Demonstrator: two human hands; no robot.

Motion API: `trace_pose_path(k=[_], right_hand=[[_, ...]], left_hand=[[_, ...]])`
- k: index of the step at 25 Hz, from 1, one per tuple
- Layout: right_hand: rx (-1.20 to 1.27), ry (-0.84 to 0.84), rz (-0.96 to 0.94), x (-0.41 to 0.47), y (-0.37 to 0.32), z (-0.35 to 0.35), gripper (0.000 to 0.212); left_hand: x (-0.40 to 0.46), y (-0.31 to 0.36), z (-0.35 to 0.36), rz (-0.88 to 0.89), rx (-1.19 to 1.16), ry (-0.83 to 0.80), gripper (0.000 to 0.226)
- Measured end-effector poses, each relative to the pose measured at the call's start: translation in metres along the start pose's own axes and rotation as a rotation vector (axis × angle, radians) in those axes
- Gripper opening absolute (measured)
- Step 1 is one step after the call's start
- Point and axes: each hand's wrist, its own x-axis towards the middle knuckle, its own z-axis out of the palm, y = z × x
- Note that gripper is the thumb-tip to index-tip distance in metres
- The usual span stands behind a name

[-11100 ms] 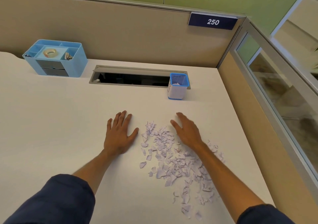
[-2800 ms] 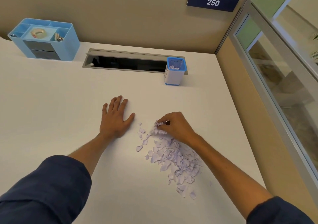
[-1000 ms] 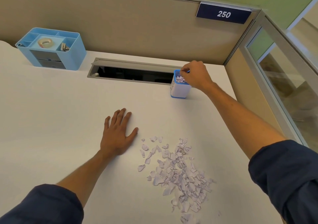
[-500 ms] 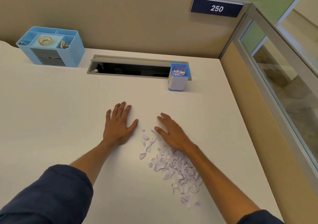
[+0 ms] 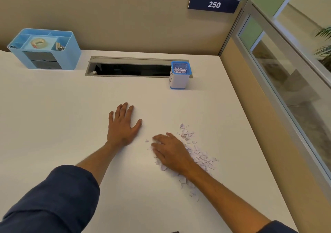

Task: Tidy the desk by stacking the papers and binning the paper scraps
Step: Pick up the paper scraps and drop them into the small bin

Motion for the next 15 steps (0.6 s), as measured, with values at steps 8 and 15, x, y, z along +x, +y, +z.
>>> trace_pose_path(k=[8,15], right_hand=[[0.238,-0.25,0.683,-0.019,0.032,-0.029,0.084],[-0.017,-0.414,0.427,-0.025,0.004,-0.04,0.095]], left_hand=[[0.0,-0.001,0.0,0.011,-0.016,-0.01,0.073],[0.0,0.0,-0.002,0.011,-0.02,-0.031,0.073]])
